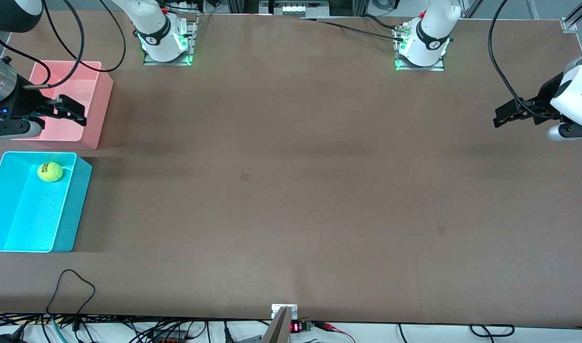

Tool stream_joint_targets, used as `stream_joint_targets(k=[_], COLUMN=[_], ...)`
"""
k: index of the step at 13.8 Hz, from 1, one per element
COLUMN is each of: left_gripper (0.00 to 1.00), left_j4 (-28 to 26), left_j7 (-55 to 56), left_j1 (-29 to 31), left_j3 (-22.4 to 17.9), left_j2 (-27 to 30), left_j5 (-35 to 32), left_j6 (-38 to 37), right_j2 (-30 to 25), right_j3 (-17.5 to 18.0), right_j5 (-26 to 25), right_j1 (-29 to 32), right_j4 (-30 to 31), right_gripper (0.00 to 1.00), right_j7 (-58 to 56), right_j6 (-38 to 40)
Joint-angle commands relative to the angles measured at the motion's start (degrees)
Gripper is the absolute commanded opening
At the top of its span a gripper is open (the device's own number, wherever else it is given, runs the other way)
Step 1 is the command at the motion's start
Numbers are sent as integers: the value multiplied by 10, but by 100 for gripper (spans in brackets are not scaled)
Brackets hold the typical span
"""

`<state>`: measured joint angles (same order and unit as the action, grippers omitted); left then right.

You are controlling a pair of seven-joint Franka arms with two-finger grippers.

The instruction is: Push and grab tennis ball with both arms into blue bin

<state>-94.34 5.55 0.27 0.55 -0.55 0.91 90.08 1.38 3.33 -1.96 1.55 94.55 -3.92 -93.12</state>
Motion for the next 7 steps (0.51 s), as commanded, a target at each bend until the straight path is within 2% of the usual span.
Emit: stream_joint_targets(k=[1,7], left_gripper=[100,100], left_j4=[11,11], left_j7=[3,3], left_j1=[3,3], left_j3=[1,1], left_j2=[-4,-4], left_j5=[2,3], left_j6=[-9,-9], right_j2=[-12,-11], right_j3=[-5,-5], right_j5=[-2,-2], right_j1=[-5,-4], right_j4=[6,10], right_gripper=[100,100], right_j7=[6,14], right_j6=[4,2])
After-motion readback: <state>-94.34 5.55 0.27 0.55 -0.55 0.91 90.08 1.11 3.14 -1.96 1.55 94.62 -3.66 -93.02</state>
